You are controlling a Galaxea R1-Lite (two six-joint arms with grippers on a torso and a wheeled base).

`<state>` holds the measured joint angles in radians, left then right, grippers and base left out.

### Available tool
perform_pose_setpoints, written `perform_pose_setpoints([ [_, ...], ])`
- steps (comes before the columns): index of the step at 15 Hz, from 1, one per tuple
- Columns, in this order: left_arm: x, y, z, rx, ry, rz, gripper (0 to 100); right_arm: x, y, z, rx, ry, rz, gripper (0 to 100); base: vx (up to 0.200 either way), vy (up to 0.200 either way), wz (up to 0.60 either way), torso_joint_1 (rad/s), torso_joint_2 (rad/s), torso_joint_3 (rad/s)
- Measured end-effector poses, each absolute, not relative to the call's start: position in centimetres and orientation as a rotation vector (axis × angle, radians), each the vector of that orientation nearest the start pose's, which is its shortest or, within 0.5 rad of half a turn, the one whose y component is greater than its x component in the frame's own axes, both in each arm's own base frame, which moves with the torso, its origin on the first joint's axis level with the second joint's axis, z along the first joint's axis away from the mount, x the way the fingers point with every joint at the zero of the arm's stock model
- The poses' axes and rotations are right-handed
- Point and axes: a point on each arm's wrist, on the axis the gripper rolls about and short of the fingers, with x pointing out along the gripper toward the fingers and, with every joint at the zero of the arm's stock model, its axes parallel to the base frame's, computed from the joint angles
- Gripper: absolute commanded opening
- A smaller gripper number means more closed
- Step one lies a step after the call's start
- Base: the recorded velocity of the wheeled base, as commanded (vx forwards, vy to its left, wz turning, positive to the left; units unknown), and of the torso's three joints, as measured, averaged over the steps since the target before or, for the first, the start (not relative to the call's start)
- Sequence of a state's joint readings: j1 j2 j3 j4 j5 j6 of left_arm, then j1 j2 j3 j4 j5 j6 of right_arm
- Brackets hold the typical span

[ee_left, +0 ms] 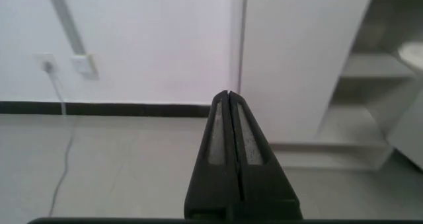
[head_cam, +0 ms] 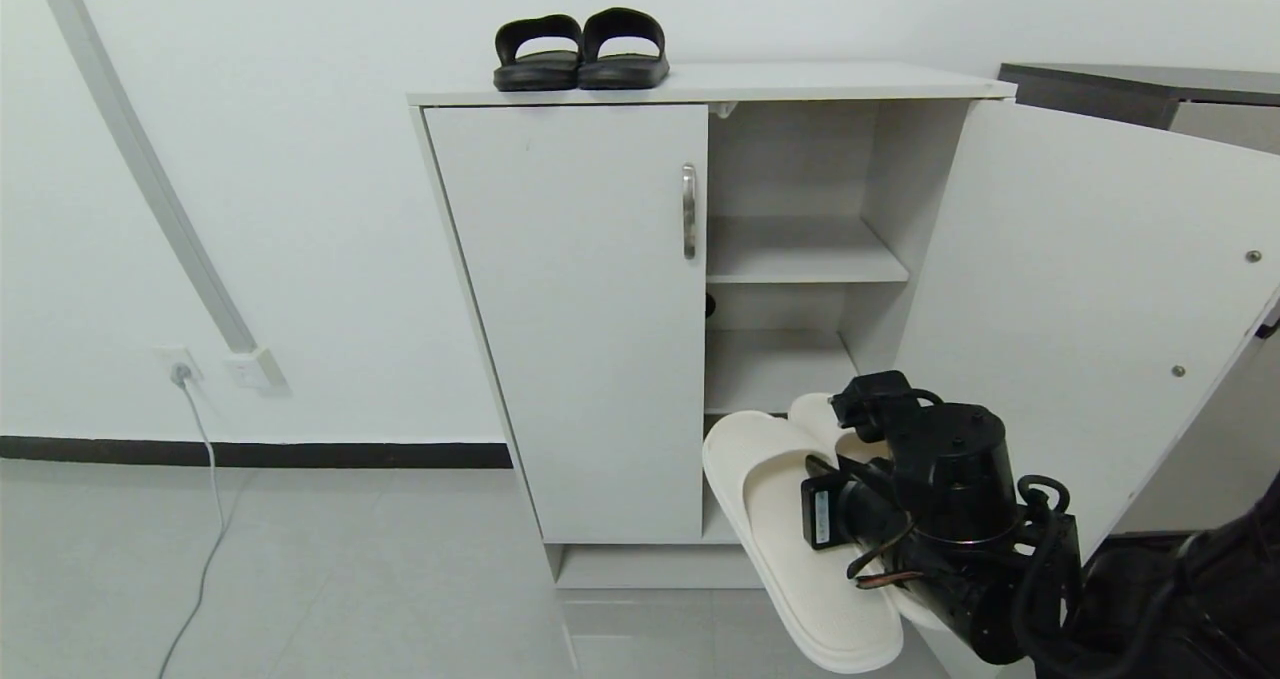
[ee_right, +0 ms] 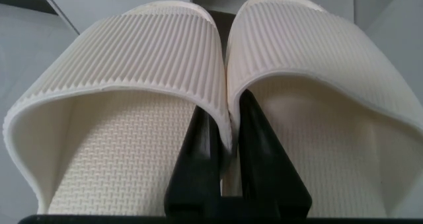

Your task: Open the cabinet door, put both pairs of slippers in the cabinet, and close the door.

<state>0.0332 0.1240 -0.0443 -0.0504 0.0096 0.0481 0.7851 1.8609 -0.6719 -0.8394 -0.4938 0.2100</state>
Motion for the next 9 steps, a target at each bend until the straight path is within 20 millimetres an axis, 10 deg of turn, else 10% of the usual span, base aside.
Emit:
perform_pose_setpoints([
  [9, -2.31, -0.19, 7.58, 0.056, -0.002, -0.088, 0, 23.49, 22.26, 11.98, 0.005, 0.269, 0.225, 0, 0.0, 0.0, 0.0, 0.0, 0.0, 0.0],
])
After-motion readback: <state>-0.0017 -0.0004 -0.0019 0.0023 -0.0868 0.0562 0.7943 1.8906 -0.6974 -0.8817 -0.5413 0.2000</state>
